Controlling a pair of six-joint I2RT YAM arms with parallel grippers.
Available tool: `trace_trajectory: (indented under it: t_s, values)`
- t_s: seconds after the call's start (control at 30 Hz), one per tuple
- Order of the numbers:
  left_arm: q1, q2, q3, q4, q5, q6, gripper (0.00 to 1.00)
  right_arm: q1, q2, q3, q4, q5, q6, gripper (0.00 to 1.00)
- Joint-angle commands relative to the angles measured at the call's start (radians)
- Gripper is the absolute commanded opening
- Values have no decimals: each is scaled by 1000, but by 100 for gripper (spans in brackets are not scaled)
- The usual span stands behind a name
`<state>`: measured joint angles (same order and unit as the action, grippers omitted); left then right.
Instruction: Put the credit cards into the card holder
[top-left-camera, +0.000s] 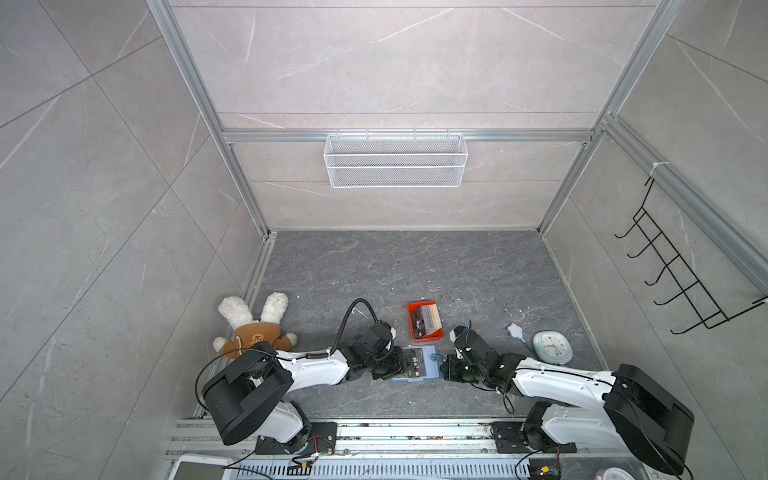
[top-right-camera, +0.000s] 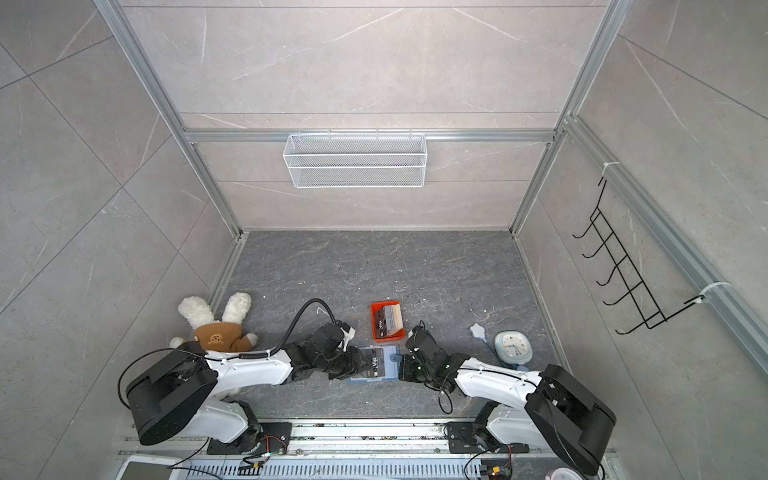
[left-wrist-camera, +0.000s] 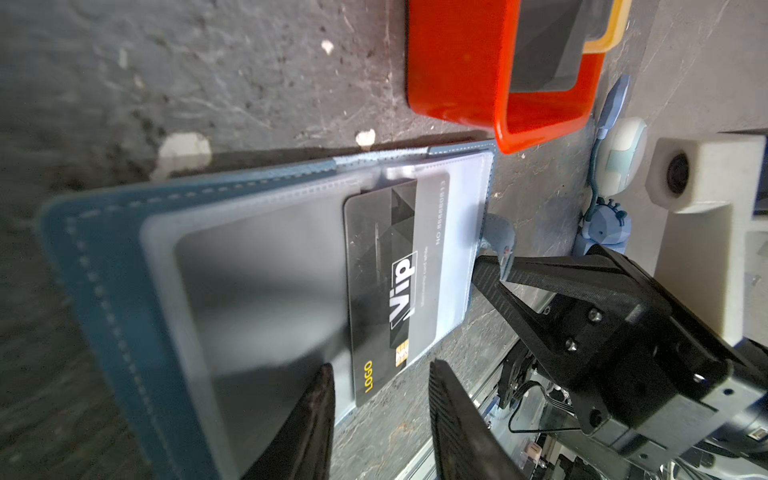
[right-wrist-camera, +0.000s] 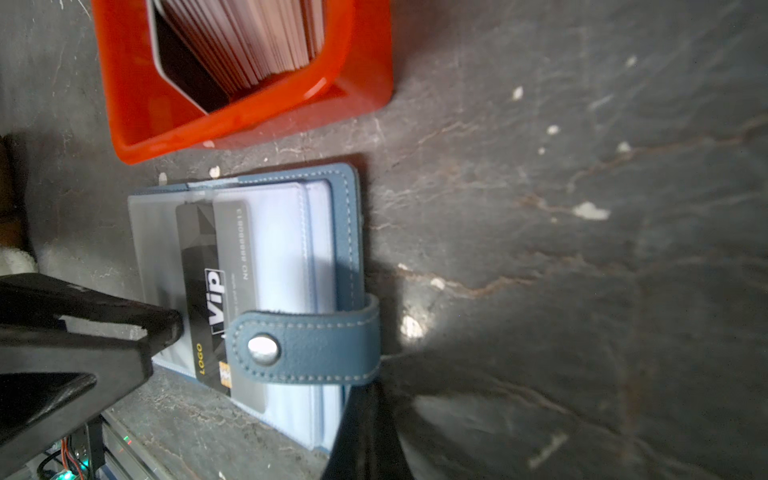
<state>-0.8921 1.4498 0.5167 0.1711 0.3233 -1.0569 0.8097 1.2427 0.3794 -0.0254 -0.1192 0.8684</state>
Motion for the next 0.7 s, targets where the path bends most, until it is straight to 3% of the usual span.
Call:
trace_trajectory:
  t_s: [0.0,0.4,0.67]
  values:
    - [4,15,30,-69,-25,32,40,7,31,-8,-94,32,-11,2]
    - [27,110,63,-41,-25,34,25,9,25,0,-111,39,-17,2]
    - [28,113,75,-18,8,41,22,10,31,5,-111,39,-20,2]
